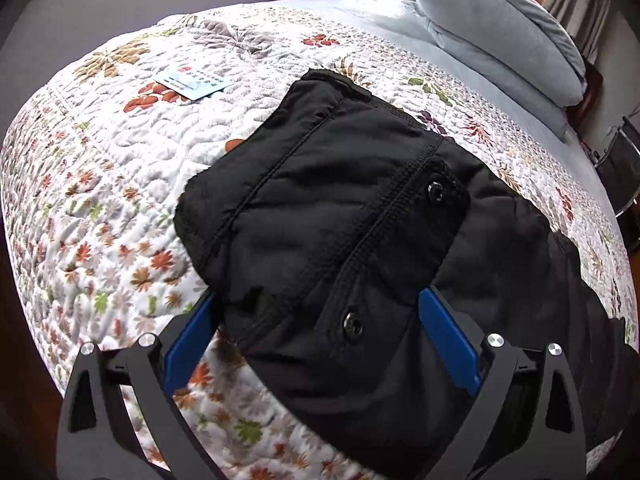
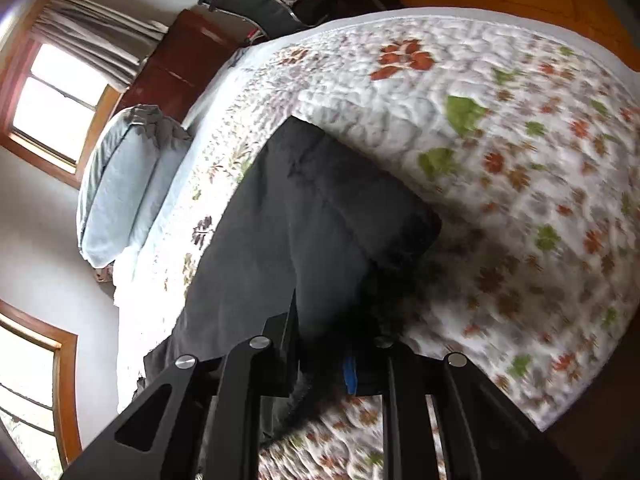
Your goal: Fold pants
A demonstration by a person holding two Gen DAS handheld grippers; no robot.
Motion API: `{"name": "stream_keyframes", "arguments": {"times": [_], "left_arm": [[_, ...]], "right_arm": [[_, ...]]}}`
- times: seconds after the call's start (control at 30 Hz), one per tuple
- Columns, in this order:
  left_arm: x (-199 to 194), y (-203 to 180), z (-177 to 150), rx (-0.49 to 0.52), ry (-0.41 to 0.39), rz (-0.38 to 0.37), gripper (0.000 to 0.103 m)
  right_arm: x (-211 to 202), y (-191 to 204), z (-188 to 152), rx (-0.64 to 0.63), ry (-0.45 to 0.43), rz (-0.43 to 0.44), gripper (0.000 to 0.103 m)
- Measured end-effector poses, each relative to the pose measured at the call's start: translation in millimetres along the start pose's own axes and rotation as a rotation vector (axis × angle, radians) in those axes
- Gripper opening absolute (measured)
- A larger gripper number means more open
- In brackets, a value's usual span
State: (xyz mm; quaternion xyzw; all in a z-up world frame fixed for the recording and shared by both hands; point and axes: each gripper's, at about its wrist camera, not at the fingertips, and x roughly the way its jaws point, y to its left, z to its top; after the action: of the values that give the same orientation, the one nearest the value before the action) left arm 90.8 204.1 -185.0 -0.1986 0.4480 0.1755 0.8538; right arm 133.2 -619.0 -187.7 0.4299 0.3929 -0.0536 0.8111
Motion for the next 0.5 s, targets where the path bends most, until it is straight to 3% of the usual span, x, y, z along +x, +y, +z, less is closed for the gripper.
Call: {"name": "stream_keyframes", "arguments": {"times": [0.13,0.3,0.4,0.5], "left_arm": [[-10,9,-15,-0.002,-0.010,-0.013,0.098],[-17,4,-23,0.013,-0.030,0.028,0.097],[-35,7,-24,-0.042,-0.052,0.036,0.096],[-64,7,-27,-0.049,-0.138,0.056,0.096]], "right_arm": [[-16,-29,-17,0.064,-0.016,0.013,0.017],[-12,-43,-19,0.086,-0.008,0.063,0.019],[-19,-48,-20,0.106,-0.017,0.099,0.028],[-30,-64,-22,0.149,-0.051,0.107,0.046]]}}
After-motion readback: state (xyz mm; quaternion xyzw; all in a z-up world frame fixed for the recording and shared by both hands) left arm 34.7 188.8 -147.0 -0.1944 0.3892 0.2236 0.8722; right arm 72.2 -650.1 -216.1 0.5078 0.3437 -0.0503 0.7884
